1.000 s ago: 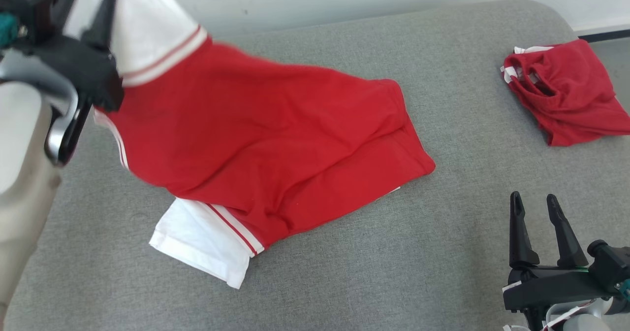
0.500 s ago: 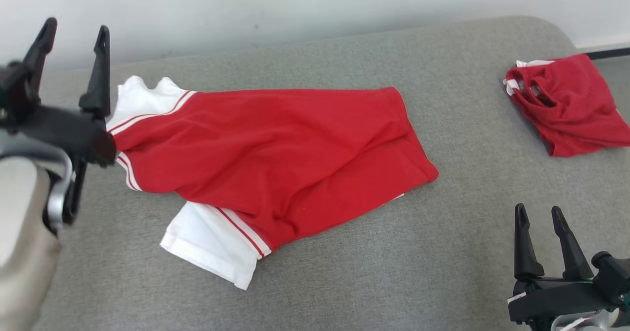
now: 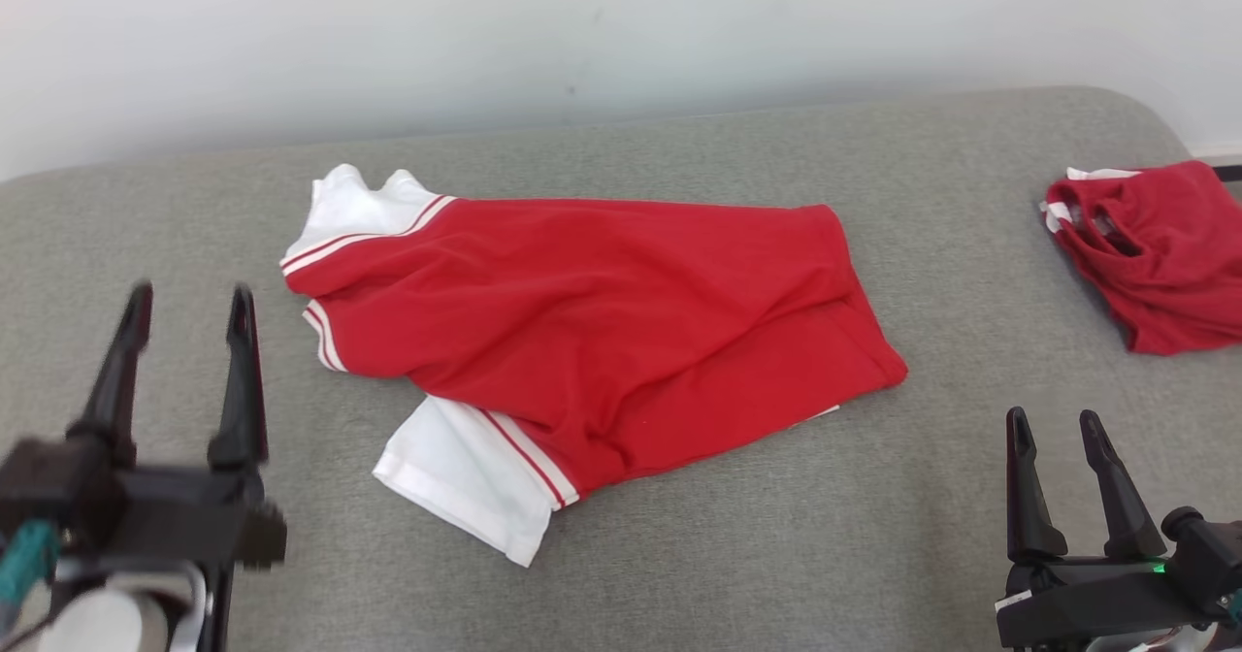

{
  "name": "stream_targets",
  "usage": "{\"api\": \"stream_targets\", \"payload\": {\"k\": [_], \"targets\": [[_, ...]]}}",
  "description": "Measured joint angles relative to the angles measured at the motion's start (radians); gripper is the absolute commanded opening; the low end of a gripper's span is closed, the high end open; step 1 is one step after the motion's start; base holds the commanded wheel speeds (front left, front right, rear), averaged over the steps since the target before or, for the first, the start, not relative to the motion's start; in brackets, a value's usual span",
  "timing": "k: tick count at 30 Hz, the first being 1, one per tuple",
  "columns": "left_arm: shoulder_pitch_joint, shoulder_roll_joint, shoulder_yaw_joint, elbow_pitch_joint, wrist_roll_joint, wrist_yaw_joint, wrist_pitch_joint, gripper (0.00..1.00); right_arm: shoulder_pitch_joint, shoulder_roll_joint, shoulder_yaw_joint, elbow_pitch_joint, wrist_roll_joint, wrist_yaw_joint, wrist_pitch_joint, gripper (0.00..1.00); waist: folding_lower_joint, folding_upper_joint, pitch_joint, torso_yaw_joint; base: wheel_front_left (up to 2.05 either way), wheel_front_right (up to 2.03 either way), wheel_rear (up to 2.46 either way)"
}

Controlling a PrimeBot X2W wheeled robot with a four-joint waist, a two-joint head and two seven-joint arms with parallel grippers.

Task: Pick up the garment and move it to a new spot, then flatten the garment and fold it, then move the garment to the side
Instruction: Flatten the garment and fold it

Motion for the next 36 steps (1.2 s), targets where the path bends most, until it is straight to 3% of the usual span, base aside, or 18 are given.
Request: {"api": "stream_targets", "payload": {"k": [8,18,28,36], "targets": [[0.165,-0.075,0.071,-0.066,0.027,-0.026,0.0,1.0,0.016,-0.008,0.013,-0.013,-0.001,0.0,0.0,1.0,0.0001,0.0001,-0.009,0.034,0.0,0.0,0.0],[0.343,-0.175,0.123,-0.045,0.059,-0.08,0.0,1.0,0.042,-0.008,0.029,-0.015,-0.001,0.0,0.0,1.0,0.0001,0.0,-0.033,0.06,0.0,0.0,0.0],[0.319,-0.219,0.15,0.009,0.108,-0.15,0.0,1.0,0.039,-0.008,0.04,-0.015,-0.001,0.0,0.0,1.0,0.0001,0.0,-0.02,0.063,0.0,0.0,0.0],[0.112,-0.217,0.095,0.143,0.139,-0.212,0.007,1.0,0.007,-0.01,0.054,0.012,0.01,0.0,0.0,1.0,0.0003,0.0,0.021,0.024,0.0,0.0,0.0]]}}
